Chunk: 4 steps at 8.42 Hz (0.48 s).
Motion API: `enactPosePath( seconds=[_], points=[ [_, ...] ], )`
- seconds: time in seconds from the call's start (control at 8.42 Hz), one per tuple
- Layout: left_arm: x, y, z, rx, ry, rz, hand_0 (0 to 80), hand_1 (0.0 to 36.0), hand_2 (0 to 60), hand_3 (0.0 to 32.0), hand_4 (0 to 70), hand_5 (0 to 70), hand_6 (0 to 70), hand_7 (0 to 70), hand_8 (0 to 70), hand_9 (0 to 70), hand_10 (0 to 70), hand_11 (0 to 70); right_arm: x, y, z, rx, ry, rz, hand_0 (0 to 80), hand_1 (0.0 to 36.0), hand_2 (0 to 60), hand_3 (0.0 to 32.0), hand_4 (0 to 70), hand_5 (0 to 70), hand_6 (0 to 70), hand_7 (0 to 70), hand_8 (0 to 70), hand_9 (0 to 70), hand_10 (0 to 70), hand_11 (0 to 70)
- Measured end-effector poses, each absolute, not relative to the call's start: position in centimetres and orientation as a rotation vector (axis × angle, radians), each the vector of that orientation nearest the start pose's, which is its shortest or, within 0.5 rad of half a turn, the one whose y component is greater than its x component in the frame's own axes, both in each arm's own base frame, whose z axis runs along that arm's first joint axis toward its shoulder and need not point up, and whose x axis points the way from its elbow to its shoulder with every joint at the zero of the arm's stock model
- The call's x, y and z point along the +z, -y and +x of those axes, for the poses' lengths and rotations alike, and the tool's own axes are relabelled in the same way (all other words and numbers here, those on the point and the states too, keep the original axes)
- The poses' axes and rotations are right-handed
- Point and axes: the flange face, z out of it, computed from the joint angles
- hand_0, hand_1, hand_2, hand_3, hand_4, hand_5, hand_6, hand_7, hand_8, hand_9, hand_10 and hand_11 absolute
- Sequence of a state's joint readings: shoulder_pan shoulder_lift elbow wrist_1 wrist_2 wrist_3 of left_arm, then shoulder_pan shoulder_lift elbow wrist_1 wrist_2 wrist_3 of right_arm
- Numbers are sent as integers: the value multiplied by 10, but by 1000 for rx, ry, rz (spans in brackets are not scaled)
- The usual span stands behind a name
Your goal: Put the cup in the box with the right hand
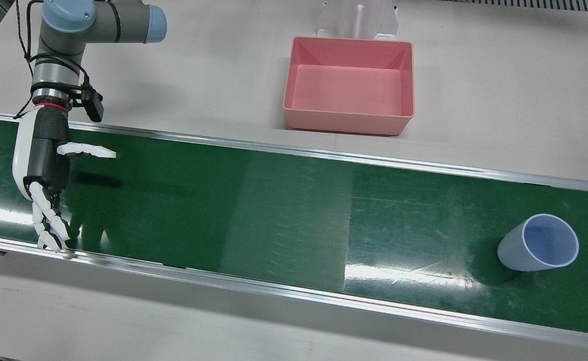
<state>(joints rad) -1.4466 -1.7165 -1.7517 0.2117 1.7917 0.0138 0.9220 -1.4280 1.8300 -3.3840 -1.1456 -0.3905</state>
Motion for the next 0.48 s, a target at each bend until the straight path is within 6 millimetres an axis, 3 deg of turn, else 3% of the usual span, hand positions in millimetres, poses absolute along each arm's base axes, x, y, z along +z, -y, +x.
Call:
enactPosePath(
  seconds=[0.24,0.48],
  points=[
    [545,551,-44,-1903,-2143,-332,0,0,0,0,0,0,0,0,0,0,0,0,511,525,-179,-2227,-2687,-143,455,141,132,6,0,58,58,226,122,170,2,17],
    [546,551,-44,-1904,-2142,-332,0,0,0,0,0,0,0,0,0,0,0,0,507,524,-178,-2217,-2692,-143,462,154,127,50,0,62,50,199,117,160,0,10]
  ],
)
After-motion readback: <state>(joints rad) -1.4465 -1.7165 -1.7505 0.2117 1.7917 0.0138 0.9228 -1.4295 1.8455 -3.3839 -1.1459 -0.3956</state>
